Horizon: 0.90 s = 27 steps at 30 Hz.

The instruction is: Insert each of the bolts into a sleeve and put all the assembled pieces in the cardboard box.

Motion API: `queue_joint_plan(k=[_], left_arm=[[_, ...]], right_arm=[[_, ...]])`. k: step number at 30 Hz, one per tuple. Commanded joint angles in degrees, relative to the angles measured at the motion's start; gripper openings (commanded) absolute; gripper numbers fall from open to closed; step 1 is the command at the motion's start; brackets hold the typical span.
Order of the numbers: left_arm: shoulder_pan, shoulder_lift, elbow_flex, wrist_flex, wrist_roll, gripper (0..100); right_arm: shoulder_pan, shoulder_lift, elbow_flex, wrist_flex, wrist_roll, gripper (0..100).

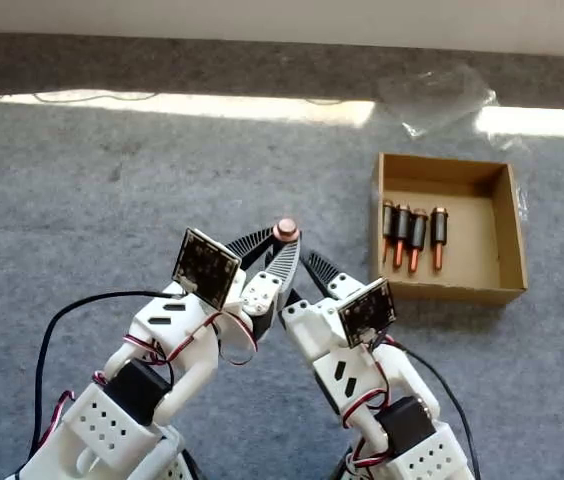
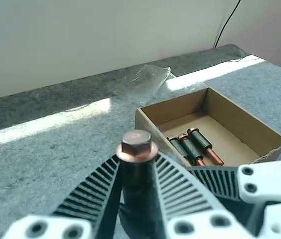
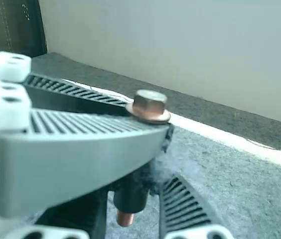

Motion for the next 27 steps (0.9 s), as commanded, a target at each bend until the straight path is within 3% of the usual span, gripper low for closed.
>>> queue_joint_plan(k=[1,7,15,20,27], left_arm=[[0.13,-1.01,-0.40,-0.53,-0.18,0],[-0.31,-1.01,-0.48,-0.53,-0.26,1],[-0.31,-1.01,-0.31,-0.53,-0.26,24],[-0.75,-1.01,-0.84,-0.62,-0.35,25],[-7.08,-1.01,-5.49,-0.62,-0.26,25]], right_arm=[[-0.40,-0.57,8.04,-0.40,0.53,0.4],[-0.31,-0.57,8.04,-0.40,0.53,0.4],[-0.31,-0.57,8.04,-0.40,0.53,0.4],[-0.31,-0.57,8.04,-0.40,0.53,0.4],[-0.31,-0.57,8.04,-0.40,0.53,0.4]])
